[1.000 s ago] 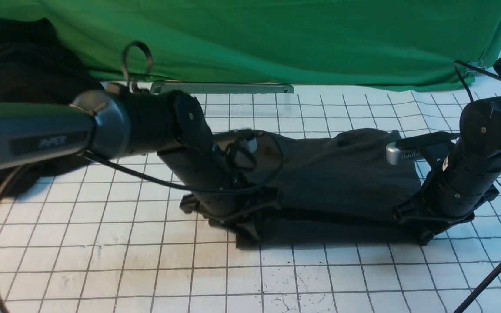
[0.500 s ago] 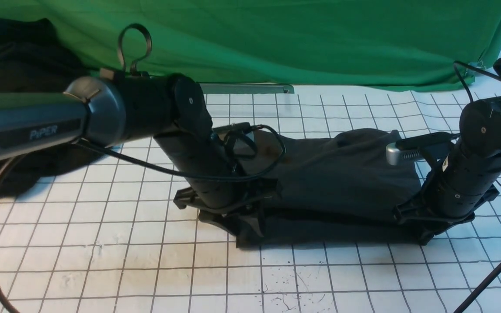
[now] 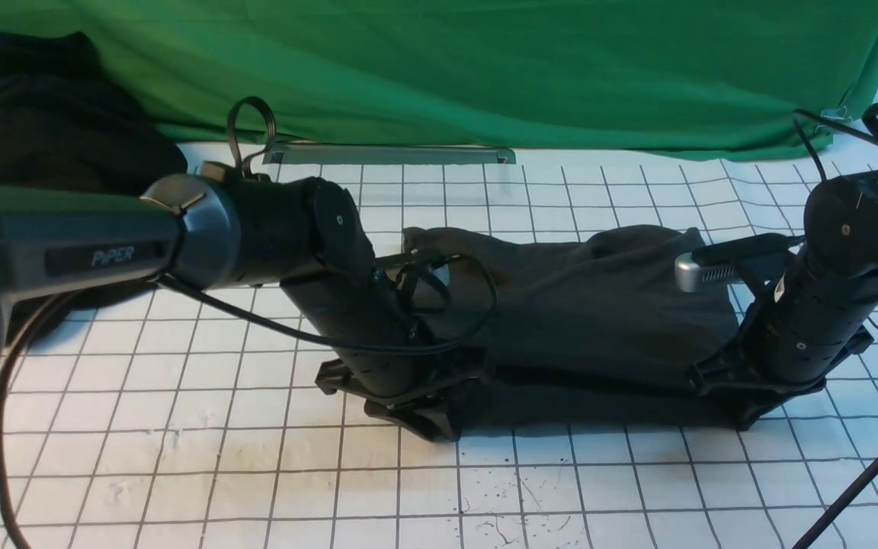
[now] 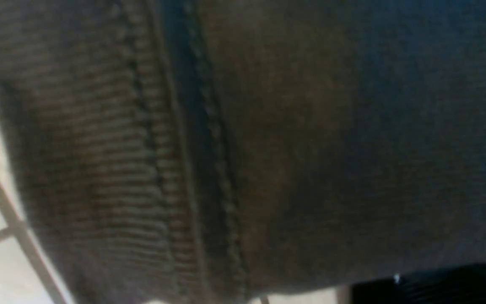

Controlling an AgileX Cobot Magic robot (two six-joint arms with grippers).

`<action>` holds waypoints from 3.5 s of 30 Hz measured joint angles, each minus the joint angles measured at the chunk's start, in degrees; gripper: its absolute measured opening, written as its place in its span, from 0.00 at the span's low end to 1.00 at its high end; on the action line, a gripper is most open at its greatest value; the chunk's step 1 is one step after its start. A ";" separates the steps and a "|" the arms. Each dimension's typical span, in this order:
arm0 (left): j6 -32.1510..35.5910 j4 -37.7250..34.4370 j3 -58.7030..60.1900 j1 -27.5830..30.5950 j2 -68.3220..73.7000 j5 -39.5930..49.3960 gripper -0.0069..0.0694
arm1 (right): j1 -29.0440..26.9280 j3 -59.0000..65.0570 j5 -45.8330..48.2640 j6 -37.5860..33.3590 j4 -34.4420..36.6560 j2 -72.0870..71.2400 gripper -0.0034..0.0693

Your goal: Fold a long-sleeved shirt over a white checkered tablecloth.

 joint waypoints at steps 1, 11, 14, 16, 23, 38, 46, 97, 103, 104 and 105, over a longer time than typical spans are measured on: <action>0.45 0.26 0.00 0.04 -0.09 0.08 0.16 | 0.00 0.00 0.00 -0.38 0.00 0.00 0.11; -3.76 8.41 0.00 0.22 -6.08 4.58 0.12 | 0.89 0.00 3.33 -2.22 4.28 0.00 0.09; -4.71 9.96 0.53 0.17 -6.99 7.96 0.12 | 2.90 0.00 4.81 -2.29 4.48 -0.05 0.09; -4.85 10.79 1.74 0.17 -7.17 8.95 0.12 | 4.75 0.00 6.10 -2.34 4.23 -0.10 0.09; -5.05 13.22 5.29 0.17 -7.17 9.13 0.12 | 9.10 0.00 10.22 -2.46 3.63 -0.16 0.10; -5.92 13.58 5.58 0.17 -10.12 8.97 0.32 | 9.36 0.00 15.04 -2.66 4.11 -2.24 0.54; -5.11 14.19 5.64 0.26 -21.38 8.17 0.57 | 9.36 0.00 20.04 -3.78 3.62 -13.33 0.58; -4.13 12.24 10.46 0.39 -39.22 3.42 0.10 | 9.36 31.45 -20.25 -12.64 3.38 -92.82 0.05; -4.09 12.24 10.46 0.39 -39.22 4.80 0.10 | 9.36 31.45 -20.25 -12.64 3.38 -92.82 0.07; -4.09 12.41 10.46 0.39 -39.22 4.80 0.10 | 9.36 31.45 -20.25 -12.64 3.38 -92.82 0.08; -4.09 12.65 10.46 0.39 -39.22 4.80 0.10 | 9.36 31.45 -20.25 -12.64 3.38 -92.82 0.09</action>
